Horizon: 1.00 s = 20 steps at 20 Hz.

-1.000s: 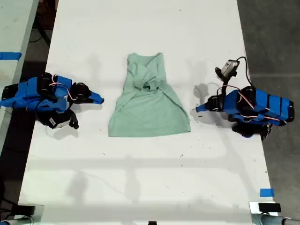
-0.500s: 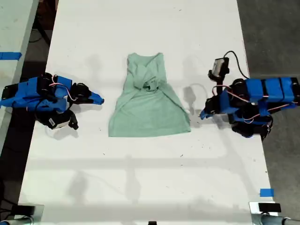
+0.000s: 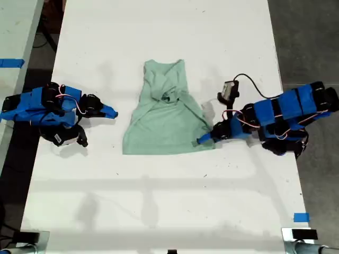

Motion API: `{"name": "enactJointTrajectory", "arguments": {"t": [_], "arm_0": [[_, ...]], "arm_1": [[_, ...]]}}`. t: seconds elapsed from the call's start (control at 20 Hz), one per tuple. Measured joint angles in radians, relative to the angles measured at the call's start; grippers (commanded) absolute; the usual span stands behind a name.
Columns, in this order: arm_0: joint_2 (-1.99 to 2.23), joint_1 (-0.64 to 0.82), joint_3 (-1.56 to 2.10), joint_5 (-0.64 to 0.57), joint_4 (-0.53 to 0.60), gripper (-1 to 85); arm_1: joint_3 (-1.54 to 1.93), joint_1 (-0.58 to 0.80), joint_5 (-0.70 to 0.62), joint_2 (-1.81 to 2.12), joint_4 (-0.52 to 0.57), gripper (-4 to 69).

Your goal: Fold t shirt

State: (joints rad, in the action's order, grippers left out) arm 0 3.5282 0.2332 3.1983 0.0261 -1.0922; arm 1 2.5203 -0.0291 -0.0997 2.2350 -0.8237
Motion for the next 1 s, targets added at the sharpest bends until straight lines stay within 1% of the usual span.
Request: {"name": "enactJointTrajectory", "arguments": {"t": [0.25,0.3,0.35,0.4,0.5,0.55,0.6,0.65,0.75,0.8,0.9,1.0], "arm_0": [[0.0,-0.009,0.0,0.0,0.006,1.9],[0.0,-0.009,0.0,0.0,0.006,1.9],[0.0,-0.009,0.0,0.0,0.006,1.9],[0.0,-0.009,0.0,-0.003,0.008,1.9],[0.0,-0.009,0.0,-0.006,0.009,2.0],[0.0,-0.009,0.0,-0.006,0.009,2.1],[0.0,-0.009,0.0,-0.006,0.009,2.2],[0.0,-0.009,0.0,-0.011,0.009,2.2],[0.0,-0.009,0.0,-0.015,0.009,2.1],[0.0,-0.009,0.0,-0.015,0.009,2.1],[0.0,-0.009,0.0,-0.015,0.009,2.1],[0.0,-0.009,0.0,-0.015,0.009,2.1]], "arm_1": [[0.034,0.029,0.008,-0.052,0.061,30.9],[0.028,0.031,0.003,-0.08,0.075,24.2],[0.015,0.034,-0.003,-0.107,0.098,9.7],[0.003,0.037,-0.005,-0.156,0.137,0.3],[-0.02,0.044,-0.005,-0.232,0.212,0.3],[-0.035,0.048,-0.005,-0.249,0.222,0.3],[-0.067,0.049,-0.008,-0.27,0.193,0.3],[-0.126,0.051,-0.021,-0.275,0.129,0.3],[-0.252,0.063,-0.067,-0.291,-0.063,0.3],[-0.33,0.067,-0.095,-0.307,-0.141,0.3],[-0.508,0.069,-0.163,-0.393,-0.244,0.3],[-0.73,0.064,-0.221,-0.546,-0.314,0.3]]}}
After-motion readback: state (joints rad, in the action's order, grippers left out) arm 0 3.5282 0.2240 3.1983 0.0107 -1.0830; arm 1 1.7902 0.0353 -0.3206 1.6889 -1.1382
